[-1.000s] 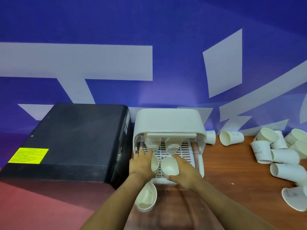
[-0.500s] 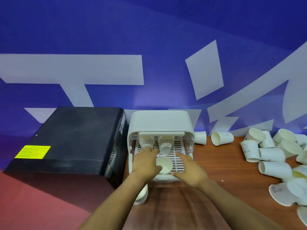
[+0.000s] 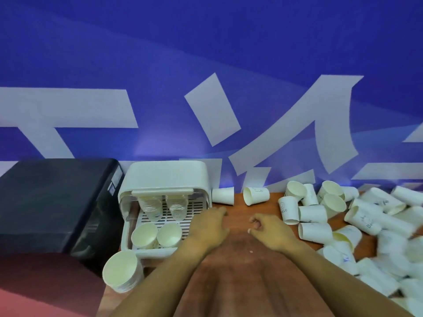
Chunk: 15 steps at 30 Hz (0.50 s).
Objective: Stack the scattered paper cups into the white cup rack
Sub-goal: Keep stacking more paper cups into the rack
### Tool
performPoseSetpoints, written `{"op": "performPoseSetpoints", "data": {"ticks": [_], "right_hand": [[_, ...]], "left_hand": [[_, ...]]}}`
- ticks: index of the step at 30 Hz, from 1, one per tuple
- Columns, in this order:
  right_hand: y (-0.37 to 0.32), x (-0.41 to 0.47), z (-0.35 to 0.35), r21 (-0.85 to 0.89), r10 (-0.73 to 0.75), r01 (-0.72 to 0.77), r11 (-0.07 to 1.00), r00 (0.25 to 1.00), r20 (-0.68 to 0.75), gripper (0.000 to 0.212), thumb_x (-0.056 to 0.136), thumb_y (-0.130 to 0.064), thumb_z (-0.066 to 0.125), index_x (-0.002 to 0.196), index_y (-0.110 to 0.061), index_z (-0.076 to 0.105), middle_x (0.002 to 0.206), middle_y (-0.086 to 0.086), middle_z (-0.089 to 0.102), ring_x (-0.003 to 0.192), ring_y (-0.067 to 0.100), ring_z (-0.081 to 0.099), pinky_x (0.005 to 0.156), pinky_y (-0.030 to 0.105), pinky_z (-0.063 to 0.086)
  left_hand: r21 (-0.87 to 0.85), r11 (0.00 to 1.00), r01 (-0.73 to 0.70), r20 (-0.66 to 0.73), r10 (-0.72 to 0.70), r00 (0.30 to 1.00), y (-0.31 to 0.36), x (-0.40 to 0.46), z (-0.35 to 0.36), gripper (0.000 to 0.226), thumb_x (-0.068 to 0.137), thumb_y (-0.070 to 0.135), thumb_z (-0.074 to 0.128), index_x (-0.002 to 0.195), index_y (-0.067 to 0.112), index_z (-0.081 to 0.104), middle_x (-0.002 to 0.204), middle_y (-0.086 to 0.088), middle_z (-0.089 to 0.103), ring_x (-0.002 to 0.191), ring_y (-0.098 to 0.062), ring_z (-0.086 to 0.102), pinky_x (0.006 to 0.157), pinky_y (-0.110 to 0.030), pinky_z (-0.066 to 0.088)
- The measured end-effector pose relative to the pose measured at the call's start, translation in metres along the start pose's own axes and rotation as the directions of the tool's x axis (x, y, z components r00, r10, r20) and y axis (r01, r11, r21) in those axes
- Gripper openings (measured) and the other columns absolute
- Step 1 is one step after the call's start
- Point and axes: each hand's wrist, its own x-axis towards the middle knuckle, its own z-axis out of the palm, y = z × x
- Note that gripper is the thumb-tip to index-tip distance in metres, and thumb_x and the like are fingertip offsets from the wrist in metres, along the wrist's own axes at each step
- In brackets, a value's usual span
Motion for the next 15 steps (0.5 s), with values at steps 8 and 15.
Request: {"op": "performPoseSetpoints", "data": {"ticks": [8, 15], "right_hand": [[0.059, 0.035, -0.052, -0.098, -0.031, 0.026, 0.995, 0.998, -0.048, 0.033, 0.089, -0.036, 0.057, 0.121, -0.027, 0.055, 0.112, -0.008, 0.062, 0.097, 0.009, 0.056, 0.082, 0.021, 0.045], [0.081, 0.090, -0.061, -0.191, -0.090, 0.086, 0.978, 0.996, -0.012, 0.058, 0.086, -0.033, 0.059, 0.140, -0.030, 0.036, 0.144, -0.004, 0.041, 0.127, 0.018, 0.044, 0.096, 0.031, 0.043]], "left_hand": [[0.142, 0.990, 0.025, 0.036, -0.030, 0.999, 0.045, 0.070, 0.026, 0.051, 0.087, 0.034, 0.054, 0.135, 0.022, 0.042, 0.130, -0.003, 0.050, 0.117, -0.026, 0.047, 0.097, -0.039, 0.043], [0.266, 0.954, 0.141, 0.055, -0.161, 0.985, 0.038, 0.126, 0.058, 0.064, 0.090, 0.019, 0.050, 0.147, 0.022, 0.022, 0.147, -0.005, 0.032, 0.130, -0.026, 0.034, 0.100, -0.039, 0.041]]}}
